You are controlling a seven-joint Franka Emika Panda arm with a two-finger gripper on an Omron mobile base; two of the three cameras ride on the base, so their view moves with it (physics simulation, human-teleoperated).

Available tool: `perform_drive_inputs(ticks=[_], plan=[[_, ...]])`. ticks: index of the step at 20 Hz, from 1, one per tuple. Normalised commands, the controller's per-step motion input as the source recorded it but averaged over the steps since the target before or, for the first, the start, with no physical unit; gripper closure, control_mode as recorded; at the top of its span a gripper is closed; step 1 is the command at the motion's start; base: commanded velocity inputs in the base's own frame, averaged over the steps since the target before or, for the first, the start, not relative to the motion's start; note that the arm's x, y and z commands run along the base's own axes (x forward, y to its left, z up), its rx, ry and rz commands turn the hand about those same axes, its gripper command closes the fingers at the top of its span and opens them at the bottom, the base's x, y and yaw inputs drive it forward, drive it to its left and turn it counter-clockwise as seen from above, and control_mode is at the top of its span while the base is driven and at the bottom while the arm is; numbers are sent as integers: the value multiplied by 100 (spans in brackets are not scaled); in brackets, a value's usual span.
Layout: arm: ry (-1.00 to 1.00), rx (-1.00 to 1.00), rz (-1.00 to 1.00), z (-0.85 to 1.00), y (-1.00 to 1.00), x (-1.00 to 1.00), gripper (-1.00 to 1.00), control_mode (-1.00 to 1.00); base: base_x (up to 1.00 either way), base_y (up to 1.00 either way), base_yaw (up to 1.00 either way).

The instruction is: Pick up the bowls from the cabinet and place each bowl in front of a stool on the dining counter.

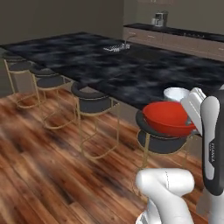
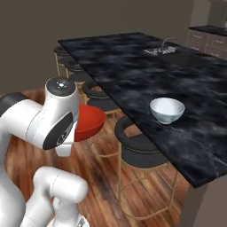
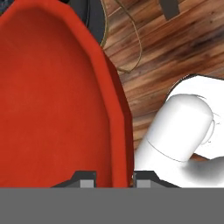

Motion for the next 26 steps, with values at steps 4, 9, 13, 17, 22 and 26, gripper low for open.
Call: perform_drive_inputs(ticks=[4, 9, 13, 17, 22, 26], plan=[[0, 0, 0, 0, 0, 0, 100, 100, 99, 100, -15], [0, 0, 0, 0, 0, 0, 100, 100, 86, 97, -34], [0, 0, 0, 0, 0, 0, 100, 100, 59, 100, -41], [0, 0, 0, 0, 0, 0, 100, 100, 28, 93, -57], [0, 0, 0, 0, 0, 0, 100, 100, 15, 100, -59], [0, 0, 0, 0, 0, 0, 100, 100, 0, 100, -48]])
